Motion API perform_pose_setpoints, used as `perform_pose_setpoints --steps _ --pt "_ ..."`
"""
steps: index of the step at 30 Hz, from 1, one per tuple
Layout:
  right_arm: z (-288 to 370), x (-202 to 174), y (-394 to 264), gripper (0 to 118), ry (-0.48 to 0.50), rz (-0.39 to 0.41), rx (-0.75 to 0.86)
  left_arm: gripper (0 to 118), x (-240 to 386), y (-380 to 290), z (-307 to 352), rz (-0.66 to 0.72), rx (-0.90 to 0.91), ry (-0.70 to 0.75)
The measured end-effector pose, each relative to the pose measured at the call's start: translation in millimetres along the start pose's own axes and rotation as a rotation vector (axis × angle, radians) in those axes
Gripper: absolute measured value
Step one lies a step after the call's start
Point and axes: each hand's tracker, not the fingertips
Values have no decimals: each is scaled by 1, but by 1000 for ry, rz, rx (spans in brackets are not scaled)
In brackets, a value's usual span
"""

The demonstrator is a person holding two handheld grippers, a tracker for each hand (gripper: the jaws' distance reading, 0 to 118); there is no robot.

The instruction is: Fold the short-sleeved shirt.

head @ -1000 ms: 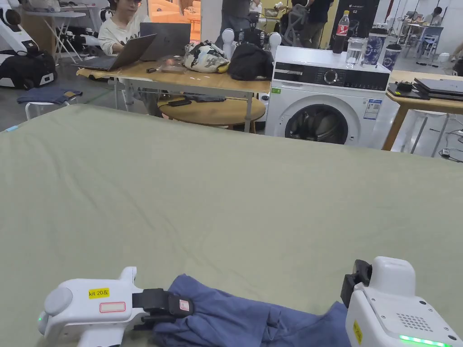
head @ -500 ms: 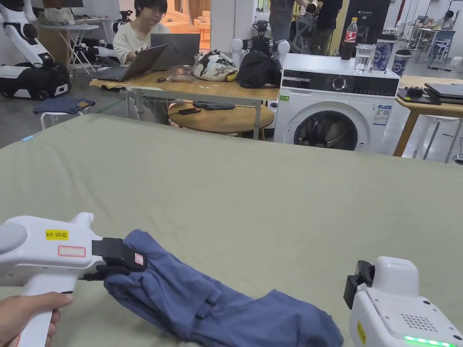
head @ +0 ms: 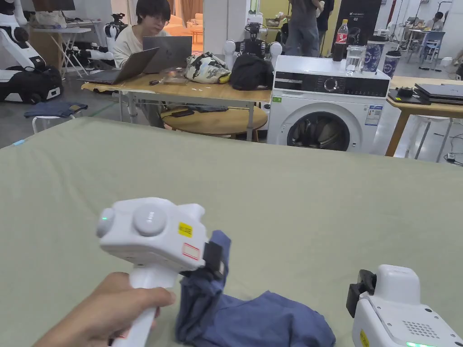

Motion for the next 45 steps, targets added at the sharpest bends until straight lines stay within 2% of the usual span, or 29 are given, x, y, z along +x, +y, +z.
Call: perform_pose_setpoints --steps 3,7,13,15,17,18,21,25,28,31,32,34,35,39,45 --pt "2 6 -1 0 -10 -3 -4 5 31 -2 -34 -51 -67 -13" --pt "4 14 -3 0 -28 -8 -12 5 59 -8 -88 -50 -143 -7" --pt "7 24 -6 0 -46 -16 -21 6 67 -24 -138 -32 -216 16" --pt "7 25 -6 0 -51 -17 -26 23 62 -28 -141 26 -218 -30" --pt "7 27 -7 0 -53 -18 -27 49 55 -30 -135 61 -193 -119" --pt "7 27 -7 0 -53 -18 -27 57 54 -31 -130 60 -184 -168" --pt "5 27 -7 0 -51 -24 -29 60 52 -32 -107 46 -156 -186" --pt "6 22 -8 0 -39 -21 -31 60 40 -23 -75 37 -110 -325" --pt "6 21 -8 0 -33 -19 -29 56 28 -16 -64 36 -20 -297" --pt "7 21 -8 0 -28 -20 -29 22 16 -14 -81 83 -46 -257" --pt "7 21 -7 0 -28 -21 -29 14 11 -17 -93 110 -77 -262" --pt "6 21 -7 0 -30 -20 -28 9 8 -26 -114 131 -139 -250" --pt "6 22 -7 0 -30 -21 -29 5 9 -32 -123 137 -171 -291" --pt "8 25 -8 0 -35 -18 -26 4 17 -53 -148 190 -229 -492" --pt "4 25 -11 0 -33 -9 -37 0 25 -68 -189 182 -254 -464"
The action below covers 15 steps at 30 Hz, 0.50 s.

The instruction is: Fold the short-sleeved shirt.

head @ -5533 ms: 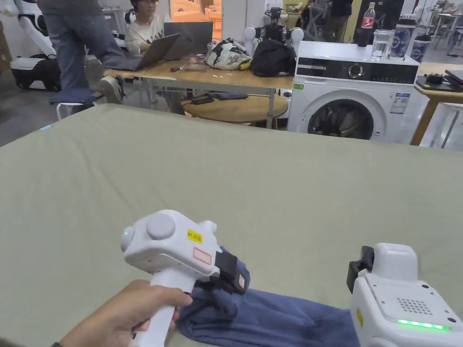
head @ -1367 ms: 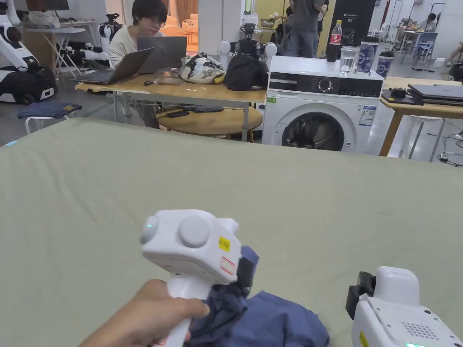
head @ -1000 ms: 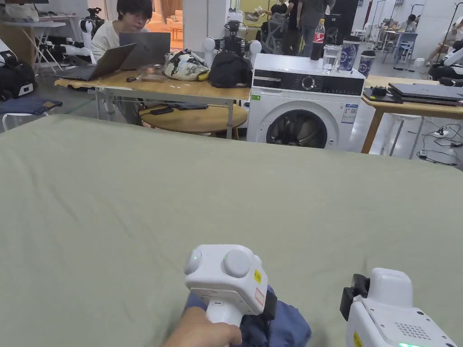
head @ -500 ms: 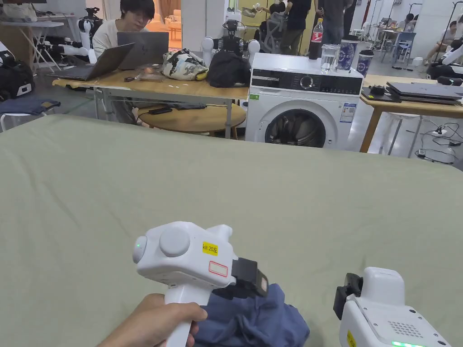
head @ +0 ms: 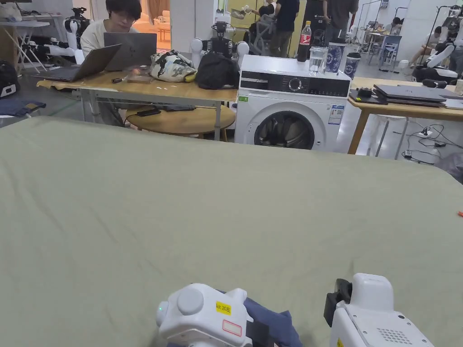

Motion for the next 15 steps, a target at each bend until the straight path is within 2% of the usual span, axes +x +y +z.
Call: perform_pose_setpoints --steps 3,8,11,15 --pt "-1 0 -2 0 -1 -5 -6 0 4 -1 -2 -43 57 35" --pt "0 1 -2 0 -8 -3 -6 0 19 0 5 -105 47 91" --pt "-1 1 1 0 -9 -3 6 0 34 3 24 -99 53 116" --pt "-2 -3 10 0 0 3 41 0 52 8 75 -219 228 197"
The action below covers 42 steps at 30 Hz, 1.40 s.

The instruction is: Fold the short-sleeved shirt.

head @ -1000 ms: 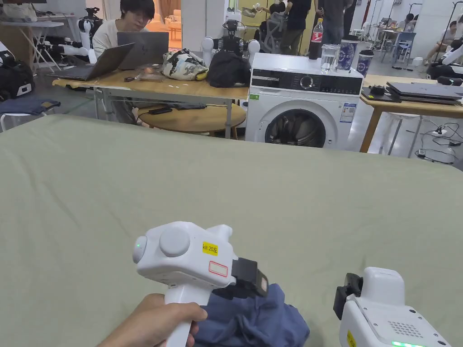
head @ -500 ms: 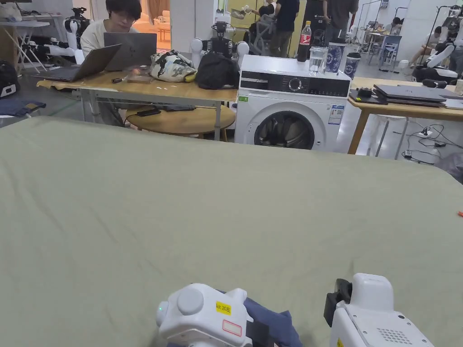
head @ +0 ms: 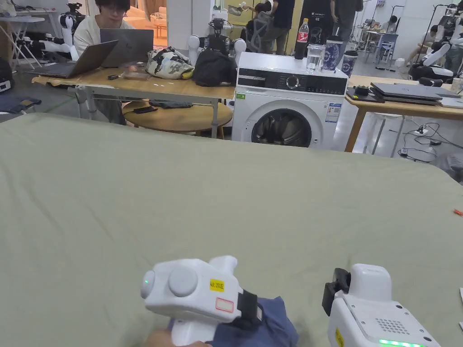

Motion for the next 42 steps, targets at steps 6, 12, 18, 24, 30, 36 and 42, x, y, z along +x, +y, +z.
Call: perform_pose_setpoints --steps 6,12,18,24,30,36,42 --pt "-8 -14 13 0 14 9 81 0 -16 1 63 -145 349 231" --pt "-11 -27 26 0 7 23 186 4 -32 -24 94 -264 703 447" --pt "-11 -28 36 0 11 22 234 4 -30 -49 107 -387 944 636" --pt "1 -34 29 0 116 34 85 4 -32 -52 118 -355 947 668" --pt "4 -60 -22 0 249 60 -165 4 -42 -56 118 -324 893 656" --pt "-34 -69 -69 0 154 65 -390 4 -51 -62 119 -287 811 608" --pt "-53 -67 -60 0 144 68 -422 4 -65 -57 125 -207 594 500"
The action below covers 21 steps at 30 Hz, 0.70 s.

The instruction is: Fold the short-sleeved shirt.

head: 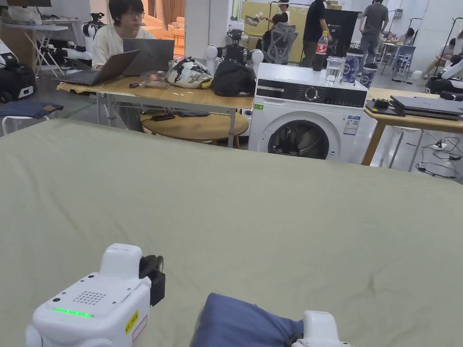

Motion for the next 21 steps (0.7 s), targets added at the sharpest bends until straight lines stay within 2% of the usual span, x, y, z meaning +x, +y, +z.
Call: perform_pose_setpoints --steps 4,5,6,7,8,9,13,15,17,21 --pt "-3 -2 5 0 -14 17 -14 4 -20 3 -20 52 -265 -178" --pt "-3 -2 5 0 -14 20 -18 7 -24 3 -24 68 -326 -238" --pt "-3 -2 6 0 -13 23 -20 19 -30 1 -30 108 -367 -297" --pt "-3 -1 6 0 -10 27 -22 37 -36 1 -35 158 -411 -333" --pt "-4 2 5 0 -6 27 -23 66 -43 0 -40 210 -427 -378" --pt "-4 3 6 0 0 26 -24 77 -48 -3 -43 270 -455 -410" --pt "-3 6 6 0 17 20 -29 76 -77 -13 -68 497 -533 -579" --pt "-4 6 7 0 20 23 -31 76 -86 -19 -83 605 -607 -615" --pt "-3 5 7 0 17 27 -33 76 -87 -27 -96 667 -692 -659" --pt "-2 4 6 0 15 29 -27 76 -70 -45 -123 684 -765 -712"
